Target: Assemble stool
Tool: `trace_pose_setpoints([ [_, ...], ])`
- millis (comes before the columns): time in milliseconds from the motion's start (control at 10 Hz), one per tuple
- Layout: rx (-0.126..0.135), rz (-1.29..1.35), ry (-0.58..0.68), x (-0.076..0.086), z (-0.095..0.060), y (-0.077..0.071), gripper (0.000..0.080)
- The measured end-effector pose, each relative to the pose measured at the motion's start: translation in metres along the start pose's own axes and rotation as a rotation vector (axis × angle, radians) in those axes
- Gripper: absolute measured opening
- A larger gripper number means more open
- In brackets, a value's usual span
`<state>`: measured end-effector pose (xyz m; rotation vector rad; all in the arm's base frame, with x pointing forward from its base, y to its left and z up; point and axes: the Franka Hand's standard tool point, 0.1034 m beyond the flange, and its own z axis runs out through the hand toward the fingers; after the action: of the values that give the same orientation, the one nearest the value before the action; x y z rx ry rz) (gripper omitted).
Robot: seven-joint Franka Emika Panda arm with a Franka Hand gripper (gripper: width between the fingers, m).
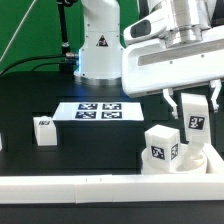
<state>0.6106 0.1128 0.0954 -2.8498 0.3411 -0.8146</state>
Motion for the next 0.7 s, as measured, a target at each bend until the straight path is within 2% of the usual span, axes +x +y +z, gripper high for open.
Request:
trace_pose_setpoints([
  [700, -0.007, -0.002, -0.014, -0.014, 0.013, 0.004, 0.0324],
])
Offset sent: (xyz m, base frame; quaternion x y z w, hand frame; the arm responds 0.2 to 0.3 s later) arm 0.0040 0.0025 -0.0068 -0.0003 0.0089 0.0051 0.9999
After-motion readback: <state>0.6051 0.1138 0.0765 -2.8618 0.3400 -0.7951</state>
